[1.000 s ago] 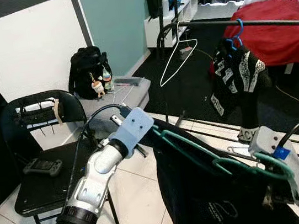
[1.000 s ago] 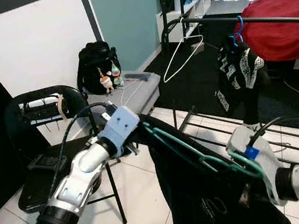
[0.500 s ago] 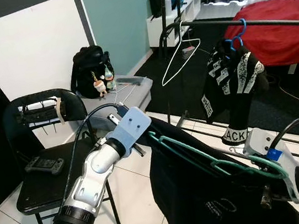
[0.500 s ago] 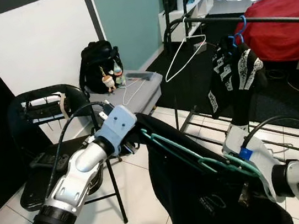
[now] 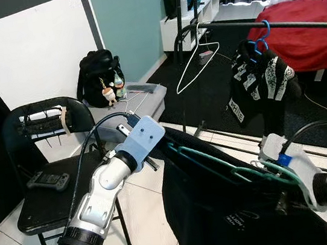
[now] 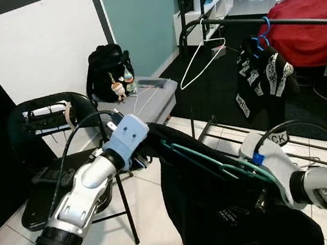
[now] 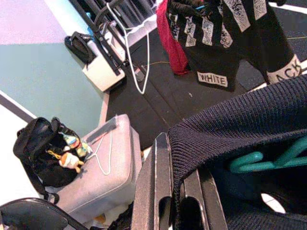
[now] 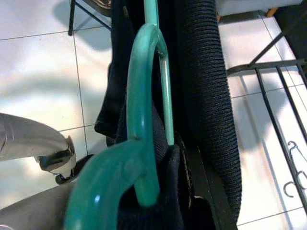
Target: Hang hanger
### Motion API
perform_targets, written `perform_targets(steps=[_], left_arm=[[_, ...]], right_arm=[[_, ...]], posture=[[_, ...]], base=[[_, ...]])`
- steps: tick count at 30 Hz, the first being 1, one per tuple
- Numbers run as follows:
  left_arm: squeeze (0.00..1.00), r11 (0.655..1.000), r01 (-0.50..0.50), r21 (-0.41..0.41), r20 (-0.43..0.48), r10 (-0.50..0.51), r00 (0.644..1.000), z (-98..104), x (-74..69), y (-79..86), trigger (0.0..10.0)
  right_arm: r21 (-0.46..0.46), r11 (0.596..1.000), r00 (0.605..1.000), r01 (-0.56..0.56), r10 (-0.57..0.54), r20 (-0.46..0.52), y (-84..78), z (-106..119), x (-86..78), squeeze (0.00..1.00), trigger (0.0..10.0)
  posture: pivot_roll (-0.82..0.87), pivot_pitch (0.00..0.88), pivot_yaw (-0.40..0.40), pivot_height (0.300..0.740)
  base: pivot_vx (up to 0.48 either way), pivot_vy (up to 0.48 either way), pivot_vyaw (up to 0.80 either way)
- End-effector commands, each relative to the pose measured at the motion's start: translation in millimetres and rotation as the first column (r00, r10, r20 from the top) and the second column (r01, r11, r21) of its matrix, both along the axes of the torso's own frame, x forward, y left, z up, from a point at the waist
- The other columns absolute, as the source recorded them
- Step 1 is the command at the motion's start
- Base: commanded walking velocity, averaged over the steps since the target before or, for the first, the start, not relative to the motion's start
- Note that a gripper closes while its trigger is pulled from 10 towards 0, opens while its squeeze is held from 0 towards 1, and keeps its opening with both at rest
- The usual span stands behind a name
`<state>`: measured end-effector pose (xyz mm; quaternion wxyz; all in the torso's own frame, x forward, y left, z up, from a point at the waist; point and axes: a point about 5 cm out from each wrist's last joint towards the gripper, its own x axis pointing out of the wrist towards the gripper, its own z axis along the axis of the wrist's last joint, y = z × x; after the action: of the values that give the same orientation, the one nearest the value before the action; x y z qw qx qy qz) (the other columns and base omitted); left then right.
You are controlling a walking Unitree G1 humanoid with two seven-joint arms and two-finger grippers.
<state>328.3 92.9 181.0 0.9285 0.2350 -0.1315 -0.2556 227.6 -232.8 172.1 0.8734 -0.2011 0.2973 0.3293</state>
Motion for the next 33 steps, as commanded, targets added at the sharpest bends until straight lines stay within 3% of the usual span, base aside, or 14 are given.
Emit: perform_targets(steps=[1,2,6,8,9,12,18,24,27,28,32,33], left_arm=[[0.00,0.981,-0.127,-0.144,0.006,0.129,0.992,15,3.0,21.0,10.0],[0.00,0.977,-0.086,-0.197,-0.011,0.086,0.996,17,-1.0,9.5,10.0],[0.00,0.960,-0.017,-0.281,-0.041,0.006,0.999,21,-8.3,-9.7,10.0],[0.00,0.933,0.079,-0.352,-0.069,-0.109,0.992,22,-19.9,-37.9,10.0],[0.00,0.933,0.079,-0.352,-0.069,-0.109,0.992,22,-19.9,-37.9,10.0],[0.00,0.900,0.153,-0.409,-0.099,-0.210,0.973,21,-32.2,-65.5,10.0],[0.00,0.890,0.177,-0.420,-0.120,-0.248,0.961,20,-37.4,-77.5,10.0],[0.00,0.873,0.187,-0.451,-0.147,-0.280,0.949,21,-39.4,-81.0,10.0],[0.00,0.855,0.228,-0.465,-0.180,-0.343,0.922,19,-45.7,-89.9,10.0],[0.18,0.851,0.266,-0.452,-0.181,-0.380,0.907,17,-50.9,-95.1,10.0],[0.18,0.849,0.291,-0.442,-0.180,-0.402,0.898,16,-54.7,-98.3,10.0],[1.00,0.846,0.310,-0.434,-0.189,-0.422,0.887,14,-57.3,-99.5,10.0]], right_arm=[[-0.069,0.983,0.984,0.167,-0.171,-0.048,-17.2,-19,9.2,0.00,10.0],[-0.047,0.982,0.983,0.180,-0.182,-0.025,-13.0,-19,16.8,0.00,10.0],[-0.022,0.981,0.981,0.193,-0.193,0.000,-6.6,-19,27.3,0.00,10.0],[0.016,0.983,0.982,0.184,-0.185,0.039,3.3,-17,39.5,0.00,10.0],[0.016,0.983,0.982,0.184,-0.185,0.039,3.3,-17,39.5,0.00,10.0],[0.100,0.986,0.986,0.130,-0.139,0.088,21.7,-12,52.0,0.00,10.0],[0.207,0.978,0.987,-0.034,0.001,0.158,46.2,0,54.8,0.00,10.0],[0.223,0.974,0.976,-0.027,-0.023,0.217,48.6,6,62.5,0.00,10.0],[0.281,0.959,0.960,-0.031,-0.050,0.276,55.9,15,70.6,0.00,10.0],[0.312,0.949,0.952,-0.037,-0.062,0.300,60.7,19,73.8,0.00,10.0],[0.331,0.943,0.947,-0.040,-0.071,0.314,63.7,21,76.1,0.00,10.0],[0.348,0.937,0.939,-0.039,-0.084,0.333,65.7,24,78.1,0.00,10.0]], posture=[[-0.20,0.000,0.036,0.740],[-0.20,0.000,0.035,0.740],[-0.20,0.000,0.034,0.740],[-0.19,0.000,0.030,0.740],[-0.19,0.000,0.030,0.740],[-0.19,0.000,0.030,0.740],[-0.19,0.000,0.028,0.740],[-0.20,0.000,0.031,0.740],[-0.20,0.000,0.036,0.740],[-0.20,0.000,0.038,0.740],[-0.20,0.000,0.038,0.740],[-0.20,0.000,0.040,0.740]], base=[[0.000,0.000,0.00],[0.000,0.000,0.00],[0.000,0.000,0.00],[0.000,0.000,0.00],[0.000,0.000,0.00],[0.000,0.000,0.00],[0.000,0.000,0.00],[0.000,0.000,0.00],[0.000,0.000,0.00],[0.000,0.000,0.00],[0.000,0.000,0.00],[0.000,0.000,0.00]])
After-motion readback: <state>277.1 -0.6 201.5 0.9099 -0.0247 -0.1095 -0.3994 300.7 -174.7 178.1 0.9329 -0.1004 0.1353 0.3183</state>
